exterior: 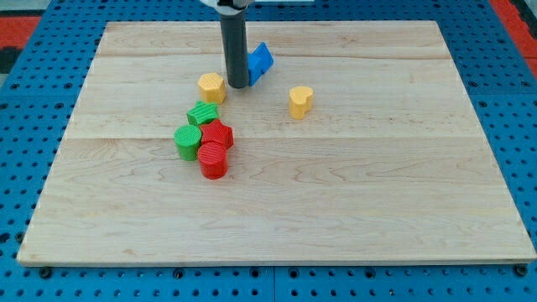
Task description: Push the yellow heart along yellow hexagon towards the center left
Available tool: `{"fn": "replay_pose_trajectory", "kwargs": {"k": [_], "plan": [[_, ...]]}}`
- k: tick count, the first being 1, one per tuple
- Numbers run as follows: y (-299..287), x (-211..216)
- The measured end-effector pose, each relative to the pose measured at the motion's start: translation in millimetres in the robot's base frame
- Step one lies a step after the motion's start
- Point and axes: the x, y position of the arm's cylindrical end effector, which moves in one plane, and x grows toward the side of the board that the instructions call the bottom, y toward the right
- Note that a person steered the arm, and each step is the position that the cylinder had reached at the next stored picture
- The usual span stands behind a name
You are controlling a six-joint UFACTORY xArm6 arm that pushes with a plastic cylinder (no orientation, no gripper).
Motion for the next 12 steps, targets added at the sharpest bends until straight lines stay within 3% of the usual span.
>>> {"fn": "replay_pose_trajectory", "kwargs": {"k": [1,3,4,5,6,7,10,12], "plan": [[21,1],[184,22],[188,77],[121,78],[98,65],[131,58],[-23,44],[33,45]]}}
